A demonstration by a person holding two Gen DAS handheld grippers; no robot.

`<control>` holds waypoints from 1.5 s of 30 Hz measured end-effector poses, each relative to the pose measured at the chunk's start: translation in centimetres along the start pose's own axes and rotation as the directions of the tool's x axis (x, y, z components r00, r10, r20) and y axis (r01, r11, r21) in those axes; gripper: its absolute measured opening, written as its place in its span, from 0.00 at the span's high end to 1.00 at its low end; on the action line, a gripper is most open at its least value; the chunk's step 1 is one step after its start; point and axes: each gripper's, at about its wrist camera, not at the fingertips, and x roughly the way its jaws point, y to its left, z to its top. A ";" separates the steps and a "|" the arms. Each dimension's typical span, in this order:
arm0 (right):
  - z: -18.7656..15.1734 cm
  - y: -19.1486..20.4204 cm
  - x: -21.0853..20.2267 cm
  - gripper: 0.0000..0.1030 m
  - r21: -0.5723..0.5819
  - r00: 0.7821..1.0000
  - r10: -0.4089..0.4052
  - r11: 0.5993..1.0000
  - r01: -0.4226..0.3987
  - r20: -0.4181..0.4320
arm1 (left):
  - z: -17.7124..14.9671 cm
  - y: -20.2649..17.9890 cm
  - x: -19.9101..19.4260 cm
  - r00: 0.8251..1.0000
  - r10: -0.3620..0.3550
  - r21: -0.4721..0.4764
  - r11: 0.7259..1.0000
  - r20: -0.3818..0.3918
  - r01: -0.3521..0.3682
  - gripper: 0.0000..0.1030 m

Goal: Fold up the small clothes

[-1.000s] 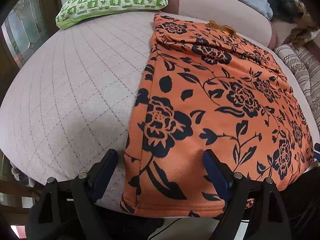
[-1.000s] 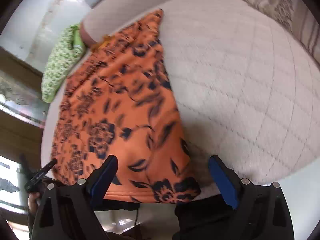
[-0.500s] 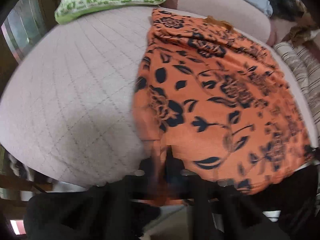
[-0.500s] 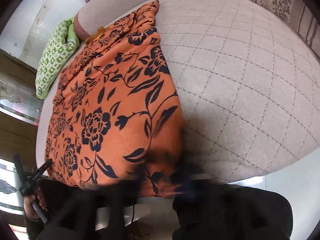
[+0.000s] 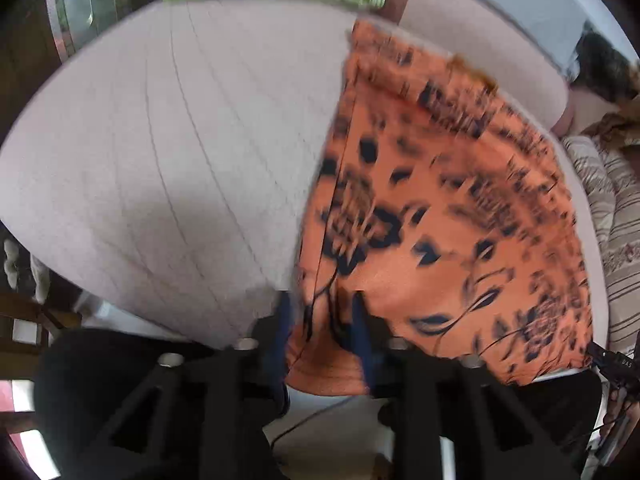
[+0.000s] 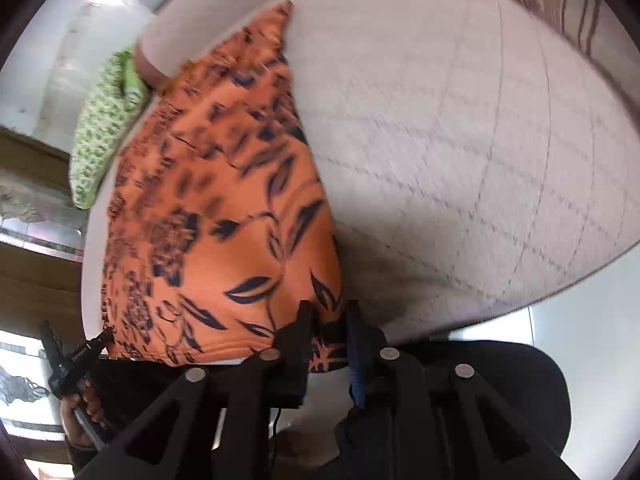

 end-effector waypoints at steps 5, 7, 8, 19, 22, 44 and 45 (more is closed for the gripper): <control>1.7 2.1 -2.6 0.20 -0.031 0.990 -0.025 0.999 0.029 0.141 | 1.2 -1.3 -2.5 0.992 -0.003 0.067 0.998 0.124 -0.006 0.29; 2.3 2.6 -2.0 0.20 -0.045 0.990 -0.019 0.999 0.026 0.140 | 1.3 -1.3 -1.0 0.997 0.022 0.079 0.997 0.080 -0.028 0.29; 2.6 2.9 -1.4 0.20 -0.043 0.993 -0.026 0.999 0.031 0.113 | 0.8 -1.2 0.3 0.999 0.042 0.075 0.996 0.031 -0.044 0.29; 1.6 3.4 -1.2 0.32 -0.062 0.992 -0.078 0.994 0.085 0.101 | 0.4 -1.7 -0.5 0.997 -0.004 0.076 0.997 0.072 -0.001 0.30; 2.4 4.7 -2.6 0.31 -0.075 0.974 -0.124 0.987 0.140 0.189 | 0.6 -1.8 -0.5 0.995 0.013 0.088 0.996 0.101 -0.022 0.30; 14.9 13.8 2.8 0.28 -0.255 0.961 0.108 0.966 -0.041 0.254 | 25.8 -6.6 8.6 0.975 -0.027 0.188 0.982 0.219 -0.016 0.36; 15.8 14.2 3.6 0.28 -0.266 0.961 0.118 0.963 -0.049 0.249 | 26.9 -6.5 9.7 0.976 -0.025 0.187 0.982 0.215 -0.016 0.37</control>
